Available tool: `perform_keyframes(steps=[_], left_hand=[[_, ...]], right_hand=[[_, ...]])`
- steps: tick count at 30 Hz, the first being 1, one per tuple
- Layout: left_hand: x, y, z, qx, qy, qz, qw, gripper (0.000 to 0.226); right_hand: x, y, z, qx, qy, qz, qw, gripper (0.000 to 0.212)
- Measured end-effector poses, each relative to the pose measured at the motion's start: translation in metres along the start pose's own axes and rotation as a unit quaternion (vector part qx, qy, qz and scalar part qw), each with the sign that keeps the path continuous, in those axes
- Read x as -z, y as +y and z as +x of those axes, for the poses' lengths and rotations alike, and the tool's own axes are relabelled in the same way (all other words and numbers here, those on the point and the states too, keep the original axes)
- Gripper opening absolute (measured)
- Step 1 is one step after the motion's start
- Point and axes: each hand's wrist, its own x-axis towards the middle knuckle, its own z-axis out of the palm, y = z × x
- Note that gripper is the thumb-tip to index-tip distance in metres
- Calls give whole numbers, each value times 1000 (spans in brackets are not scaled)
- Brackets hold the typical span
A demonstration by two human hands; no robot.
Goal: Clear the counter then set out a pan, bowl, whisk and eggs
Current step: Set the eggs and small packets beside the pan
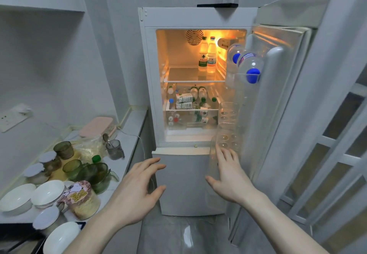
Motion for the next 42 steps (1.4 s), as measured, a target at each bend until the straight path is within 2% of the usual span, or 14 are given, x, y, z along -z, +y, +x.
perform_keyframes(steps=[5, 14, 25, 31, 35, 38, 40, 42], left_hand=[[10, -7, -11, 17, 15, 5, 1000, 53], [19, -28, -31, 60, 43, 8, 997, 49], [33, -39, -40, 174, 88, 14, 981, 47], [39, -37, -31, 229, 127, 34, 965, 45], [37, -30, -25, 250, 144, 45, 956, 44], [33, -23, -20, 267, 166, 40, 949, 43], [30, -19, -13, 277, 178, 42, 943, 42], [26, -15, -4, 287, 183, 43, 939, 41]], right_hand=[[-10, -35, 9, 21, -21, 43, 999, 102], [-12, -64, 12, 122, -54, 135, 982, 95], [-29, -103, 52, 238, -135, 162, 948, 87], [-31, -114, 69, 328, -192, 169, 909, 85], [-7, -97, 68, 424, -250, 178, 852, 63], [16, -73, 73, 428, -234, 241, 839, 47], [27, -59, 82, 419, -210, 276, 839, 46], [31, -51, 92, 426, -189, 263, 845, 49]])
